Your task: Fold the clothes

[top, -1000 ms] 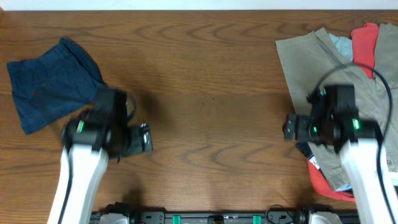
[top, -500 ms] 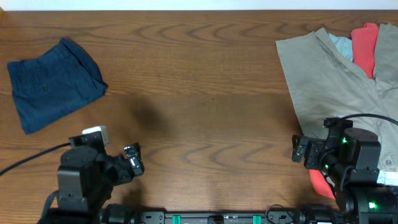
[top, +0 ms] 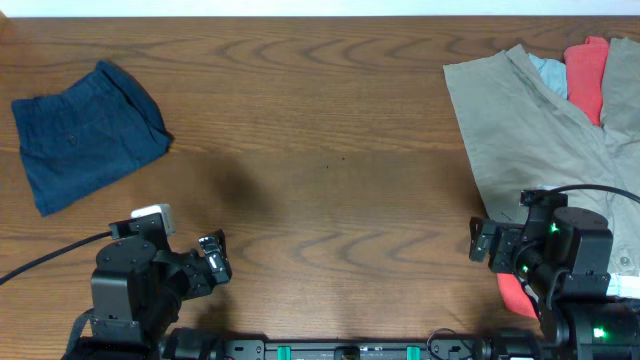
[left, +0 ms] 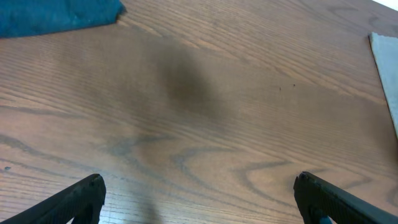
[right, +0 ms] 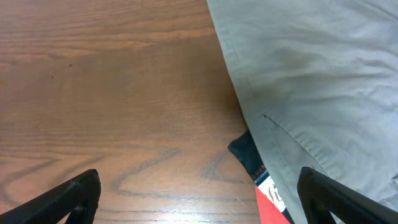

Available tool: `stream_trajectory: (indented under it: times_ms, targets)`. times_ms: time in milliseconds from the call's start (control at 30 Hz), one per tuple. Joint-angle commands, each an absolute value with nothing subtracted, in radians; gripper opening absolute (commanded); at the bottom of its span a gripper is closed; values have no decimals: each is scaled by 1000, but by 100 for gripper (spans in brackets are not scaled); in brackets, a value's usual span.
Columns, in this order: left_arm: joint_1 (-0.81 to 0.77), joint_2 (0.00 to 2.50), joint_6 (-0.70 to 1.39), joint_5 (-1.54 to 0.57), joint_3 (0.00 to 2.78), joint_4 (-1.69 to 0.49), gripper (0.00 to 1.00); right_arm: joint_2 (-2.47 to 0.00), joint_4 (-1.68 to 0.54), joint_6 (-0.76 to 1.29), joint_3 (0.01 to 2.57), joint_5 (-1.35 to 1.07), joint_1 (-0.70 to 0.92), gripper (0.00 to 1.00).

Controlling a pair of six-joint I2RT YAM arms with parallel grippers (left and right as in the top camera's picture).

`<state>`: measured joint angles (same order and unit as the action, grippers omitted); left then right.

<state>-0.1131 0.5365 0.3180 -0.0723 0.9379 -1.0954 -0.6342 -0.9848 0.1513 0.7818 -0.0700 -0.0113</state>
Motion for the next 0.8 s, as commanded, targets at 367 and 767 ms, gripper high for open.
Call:
stream_trajectory:
  times_ms: [367,767]
  targets:
    - [-115,534,327,-71,932,-1097,98,-583,-904,147,743,-5,0,99]
    - [-115,534,327,-71,932,-1097,98,-210,-673,148,455,30,0,99]
